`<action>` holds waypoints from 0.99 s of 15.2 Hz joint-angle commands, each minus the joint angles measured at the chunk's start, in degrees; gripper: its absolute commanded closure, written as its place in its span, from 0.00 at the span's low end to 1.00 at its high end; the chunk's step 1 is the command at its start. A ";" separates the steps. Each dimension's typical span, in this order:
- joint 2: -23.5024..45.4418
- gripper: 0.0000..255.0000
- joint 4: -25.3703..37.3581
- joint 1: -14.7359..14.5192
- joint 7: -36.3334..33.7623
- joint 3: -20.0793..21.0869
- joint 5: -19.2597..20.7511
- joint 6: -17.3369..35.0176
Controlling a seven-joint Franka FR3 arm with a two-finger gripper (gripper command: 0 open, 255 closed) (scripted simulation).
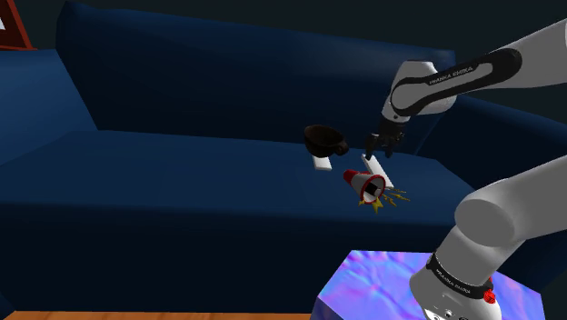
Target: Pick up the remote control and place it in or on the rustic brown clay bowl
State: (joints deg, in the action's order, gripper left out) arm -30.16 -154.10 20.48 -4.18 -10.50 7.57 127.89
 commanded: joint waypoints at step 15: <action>10.93 0.00 -2.59 2.69 -1.37 -3.74 0.20 15.49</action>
State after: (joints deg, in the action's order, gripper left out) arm -19.28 -156.69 23.18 -5.55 -14.23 7.77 143.32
